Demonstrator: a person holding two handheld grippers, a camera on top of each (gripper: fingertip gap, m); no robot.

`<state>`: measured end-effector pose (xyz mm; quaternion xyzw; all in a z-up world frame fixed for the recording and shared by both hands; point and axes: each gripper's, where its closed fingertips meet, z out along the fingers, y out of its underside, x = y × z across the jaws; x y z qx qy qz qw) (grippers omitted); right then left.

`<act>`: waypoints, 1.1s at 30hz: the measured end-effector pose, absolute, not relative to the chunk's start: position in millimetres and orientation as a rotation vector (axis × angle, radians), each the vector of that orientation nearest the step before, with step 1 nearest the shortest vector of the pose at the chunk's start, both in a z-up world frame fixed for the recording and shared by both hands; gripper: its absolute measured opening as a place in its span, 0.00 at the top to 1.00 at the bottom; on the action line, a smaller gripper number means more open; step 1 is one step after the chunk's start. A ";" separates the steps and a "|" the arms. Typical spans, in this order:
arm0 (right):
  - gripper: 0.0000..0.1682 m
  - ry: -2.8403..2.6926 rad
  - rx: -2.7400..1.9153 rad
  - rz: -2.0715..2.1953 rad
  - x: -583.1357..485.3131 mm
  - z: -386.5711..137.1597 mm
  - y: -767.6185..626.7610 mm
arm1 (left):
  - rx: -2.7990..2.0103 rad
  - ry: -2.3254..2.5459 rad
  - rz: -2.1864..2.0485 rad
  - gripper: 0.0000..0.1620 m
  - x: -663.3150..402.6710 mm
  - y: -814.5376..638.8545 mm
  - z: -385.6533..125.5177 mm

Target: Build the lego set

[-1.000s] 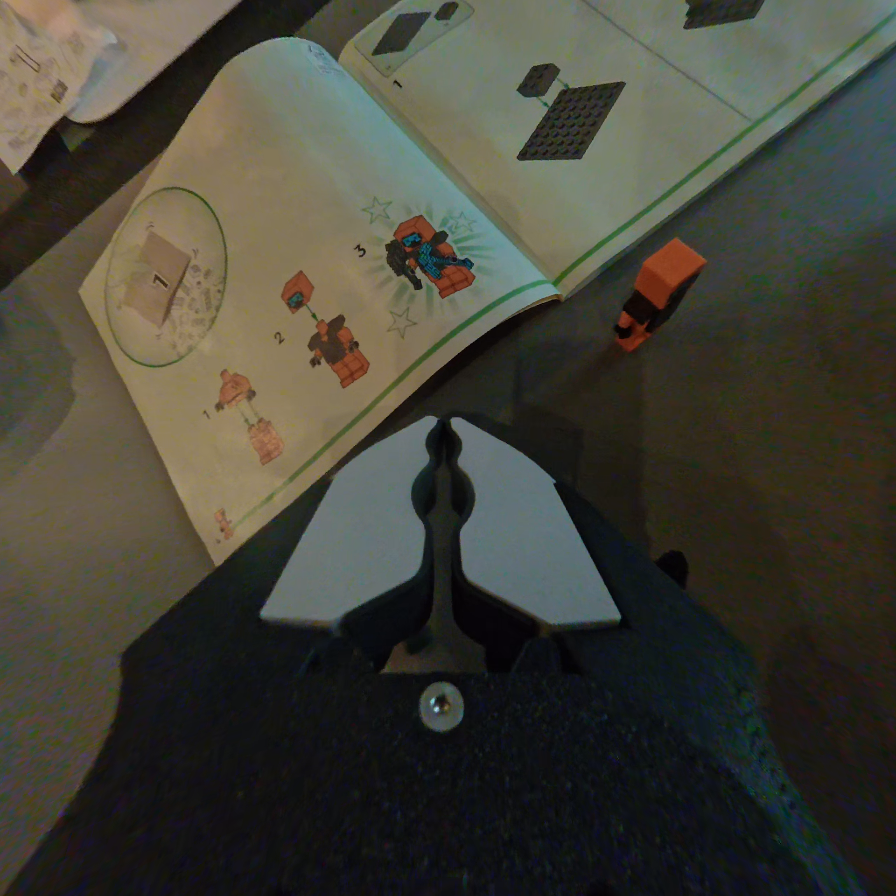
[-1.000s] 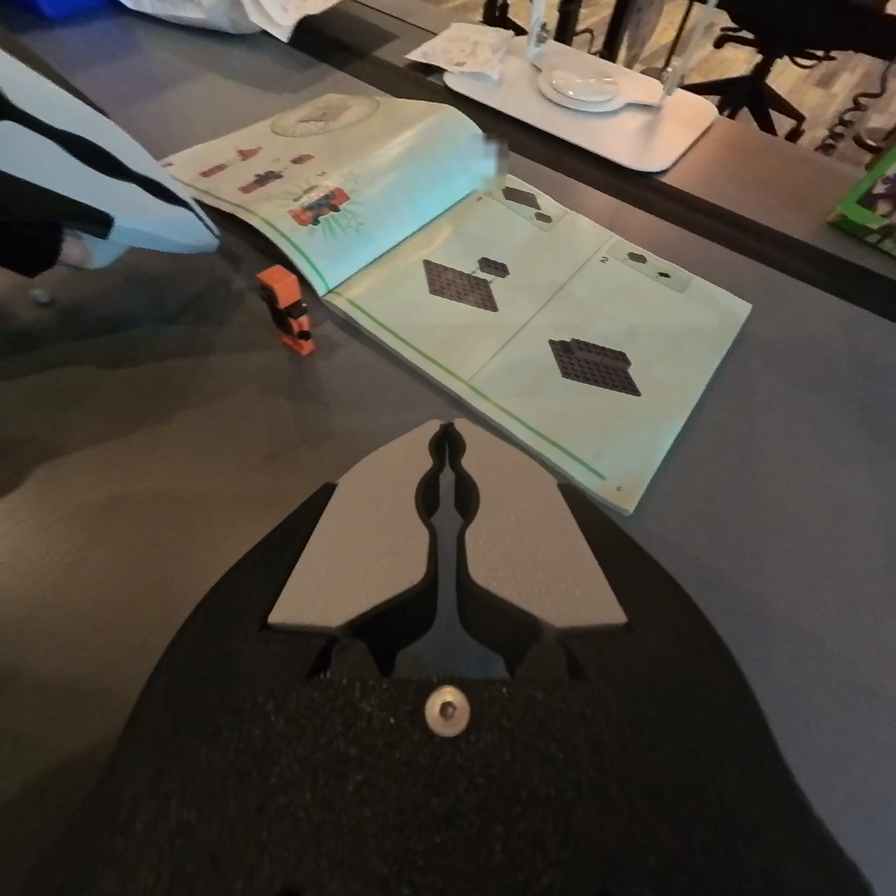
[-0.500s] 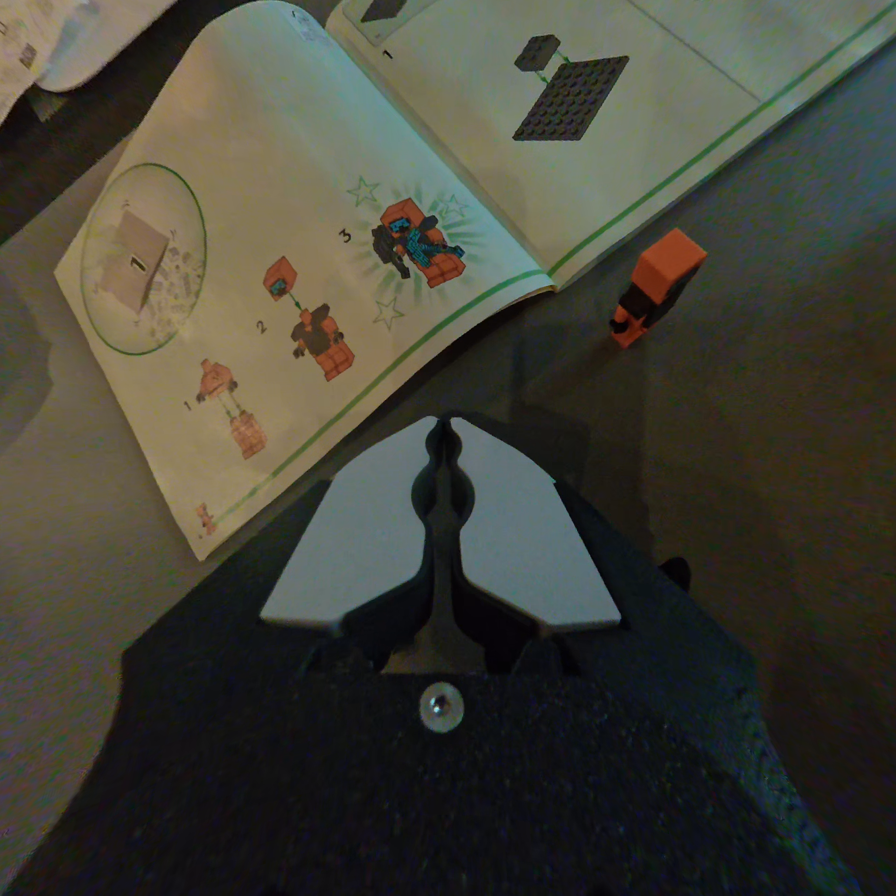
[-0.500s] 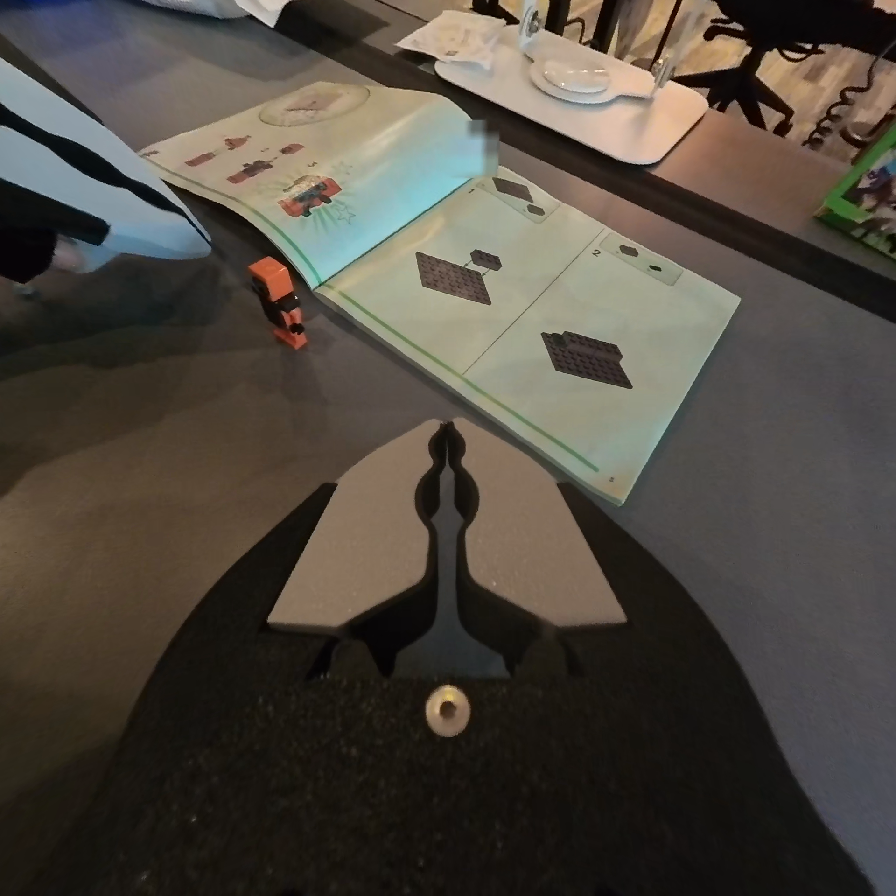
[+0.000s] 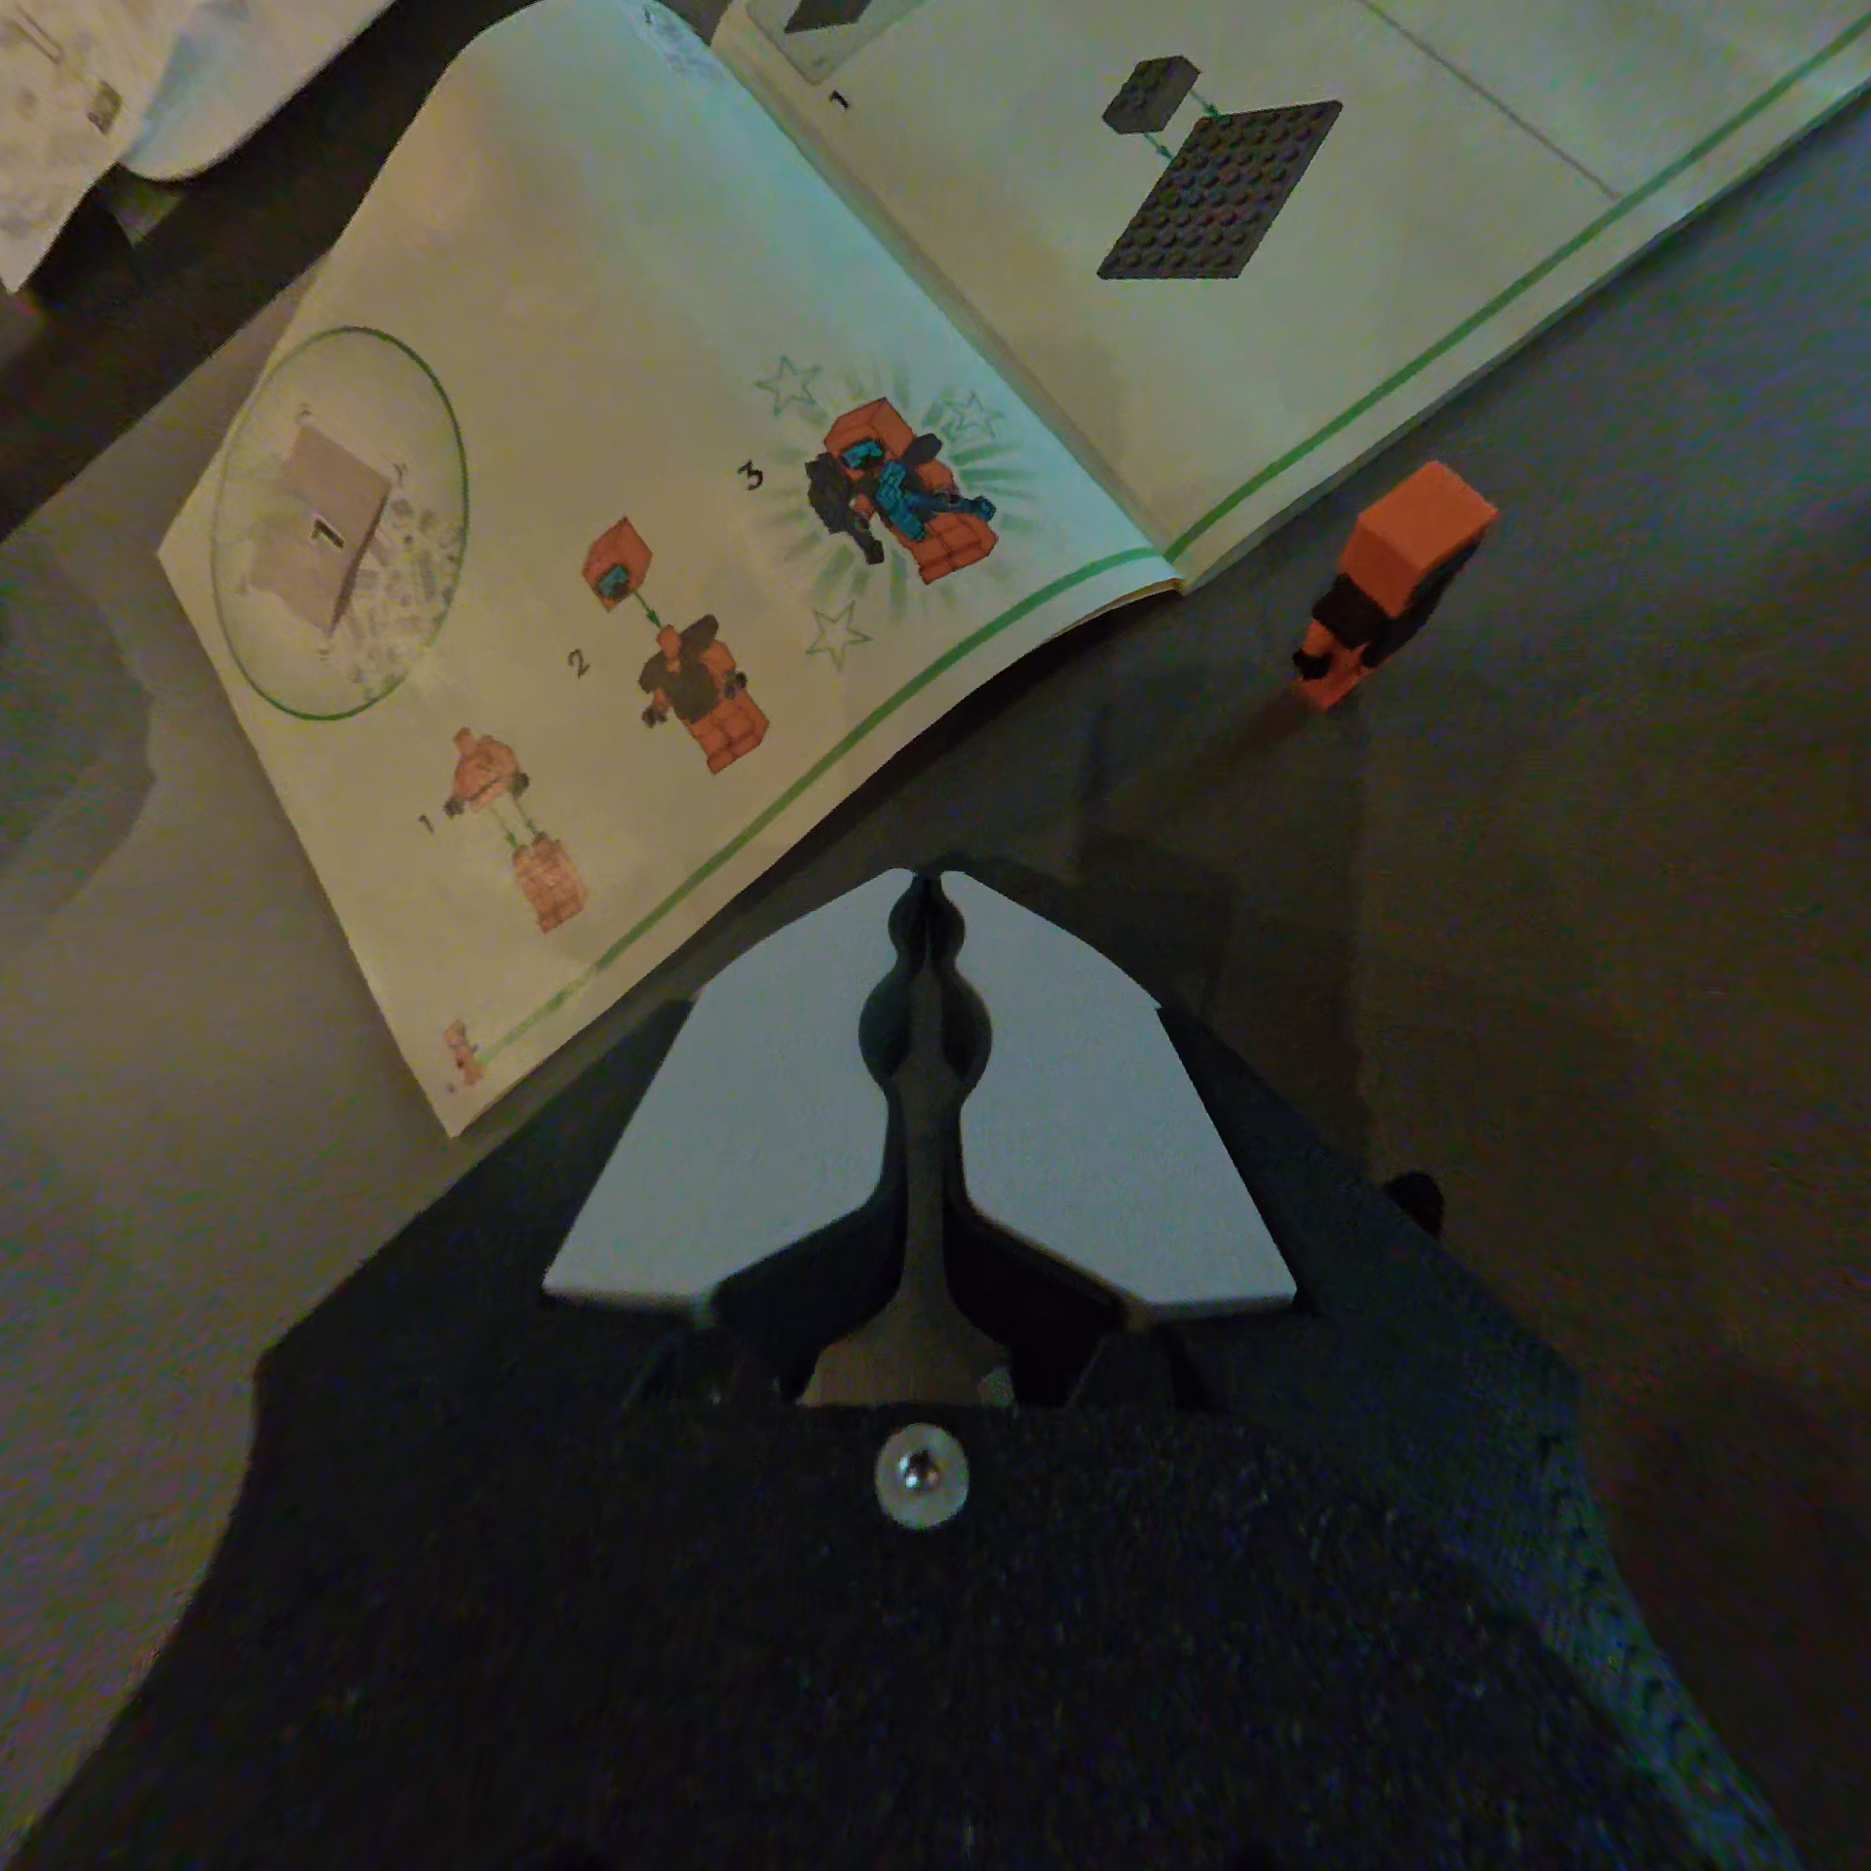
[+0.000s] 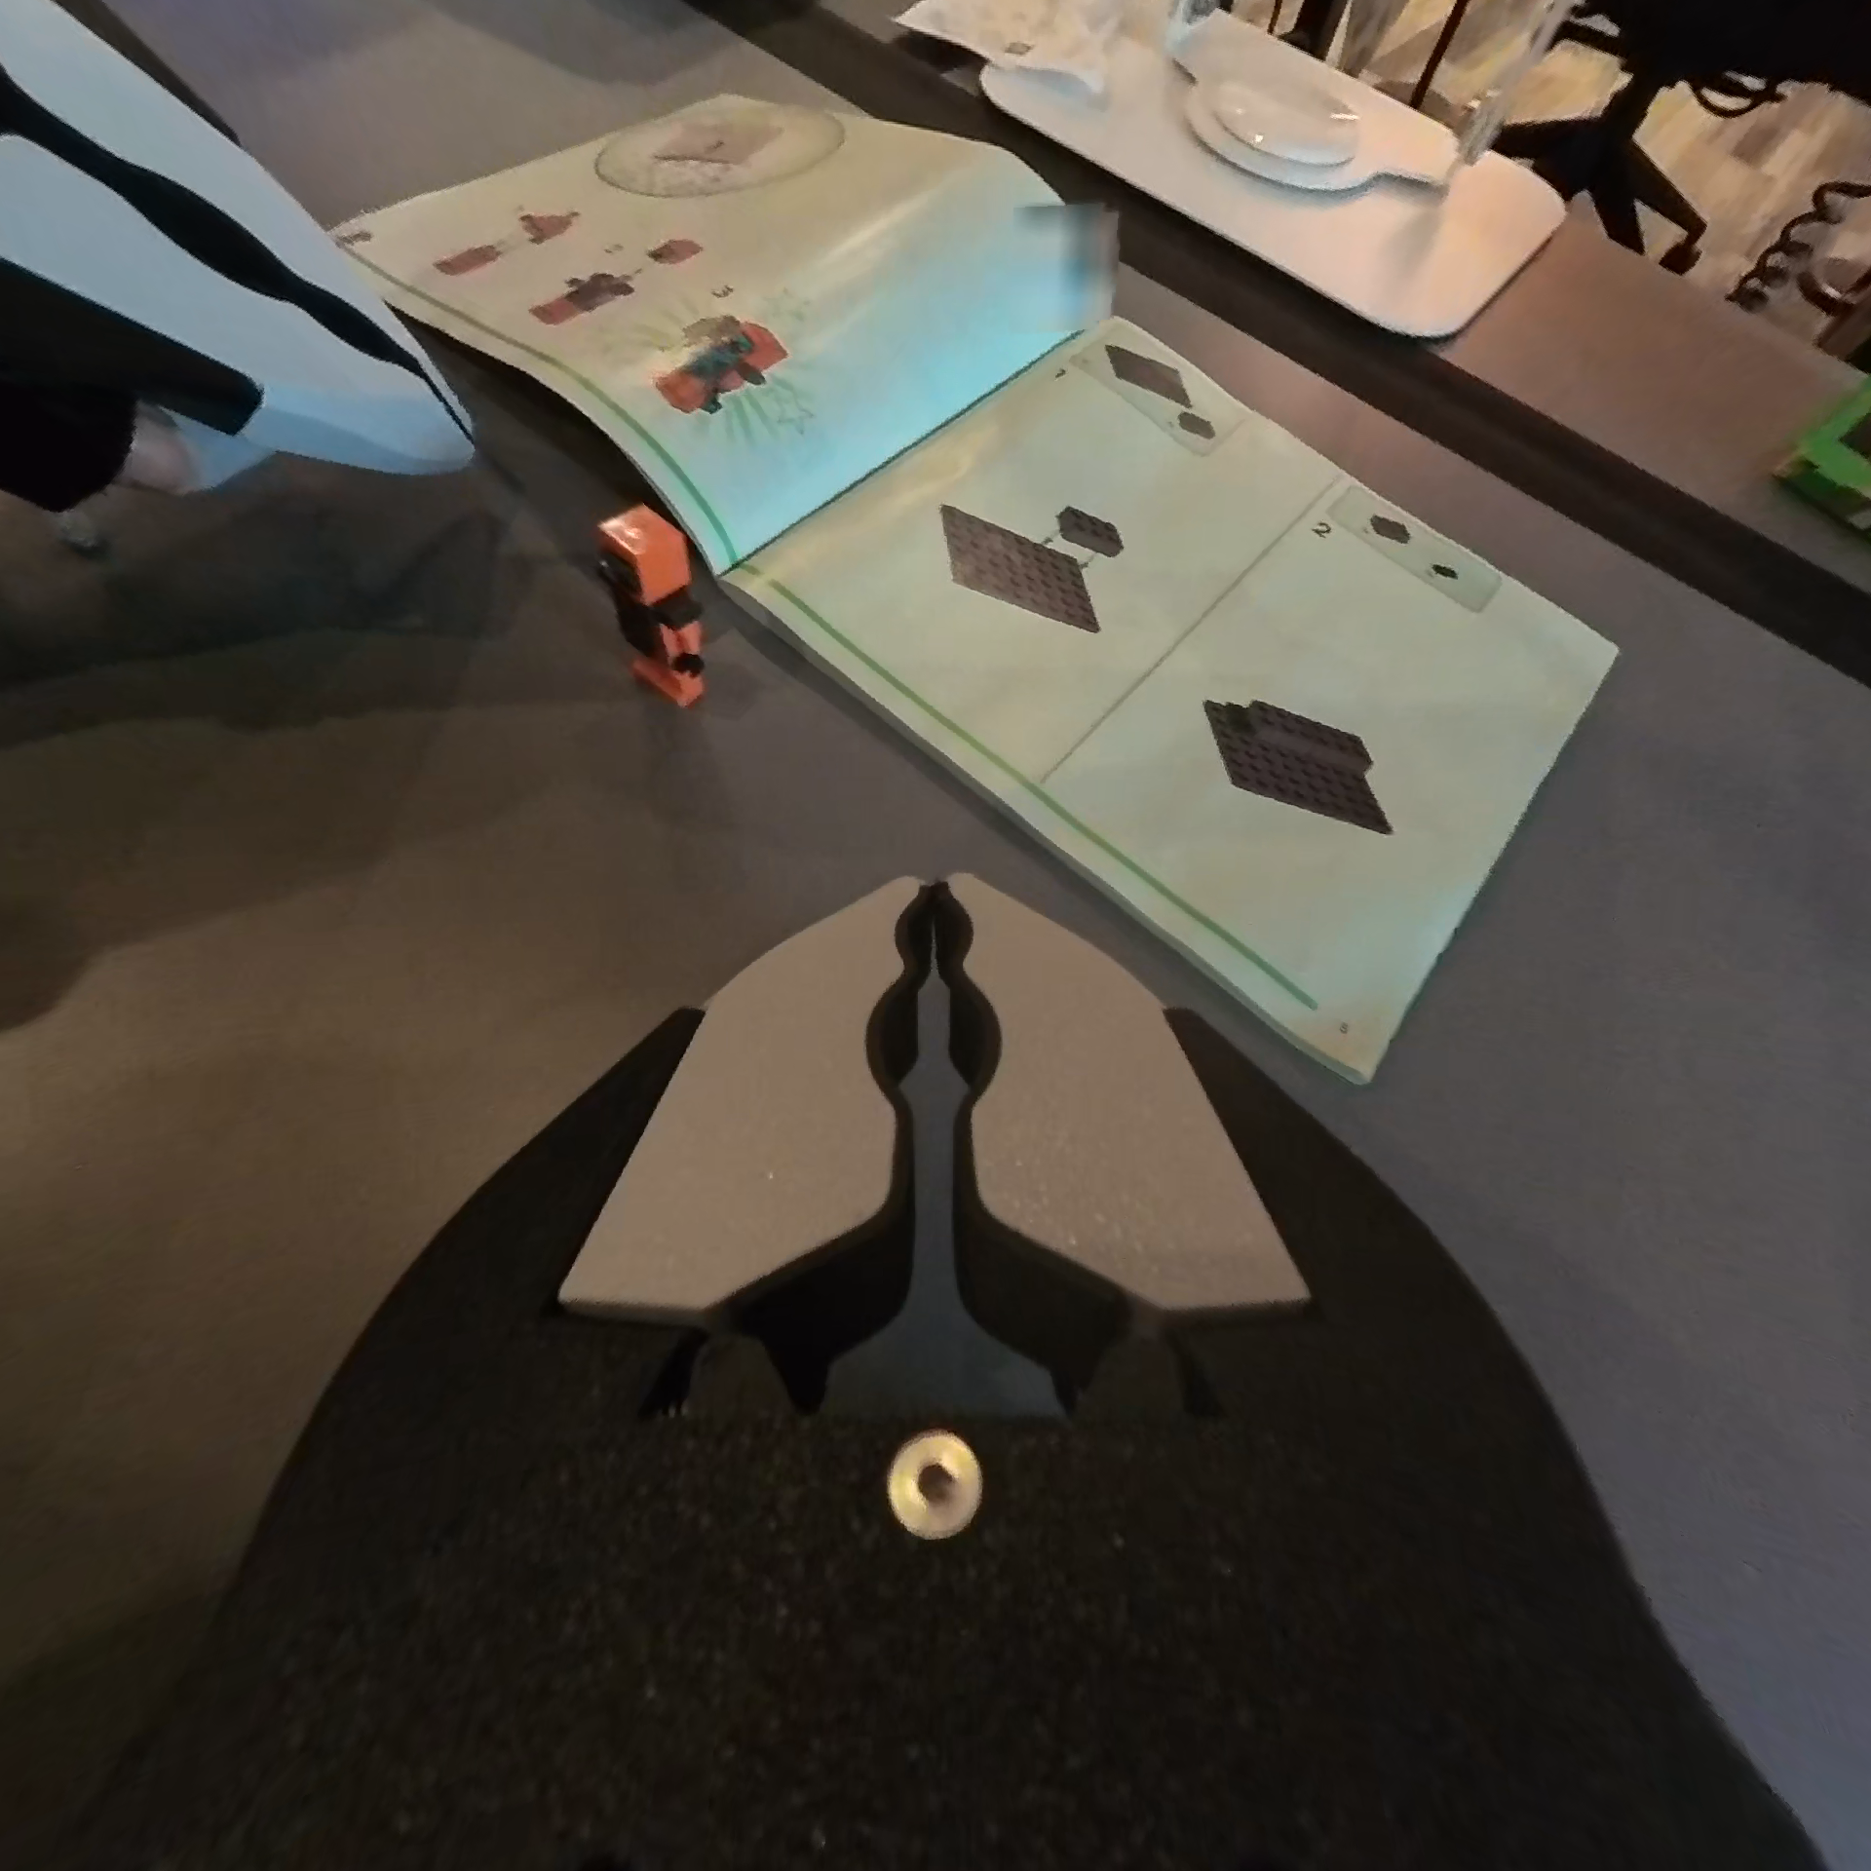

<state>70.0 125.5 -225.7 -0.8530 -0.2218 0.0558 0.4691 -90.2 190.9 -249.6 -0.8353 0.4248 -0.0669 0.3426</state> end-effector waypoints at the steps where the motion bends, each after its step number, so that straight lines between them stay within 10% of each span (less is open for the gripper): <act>1: 1.00 -0.549 -2.093 0.135 68.8 -225.6 125.3 | -2.173 1.100 -0.174 1.00 -91.5 191.0 -249.5; 33: 0.96 -0.734 -2.053 0.223 25.1 -211.4 114.0 | -2.114 1.034 -0.166 1.00 -117.5 180.1 -231.0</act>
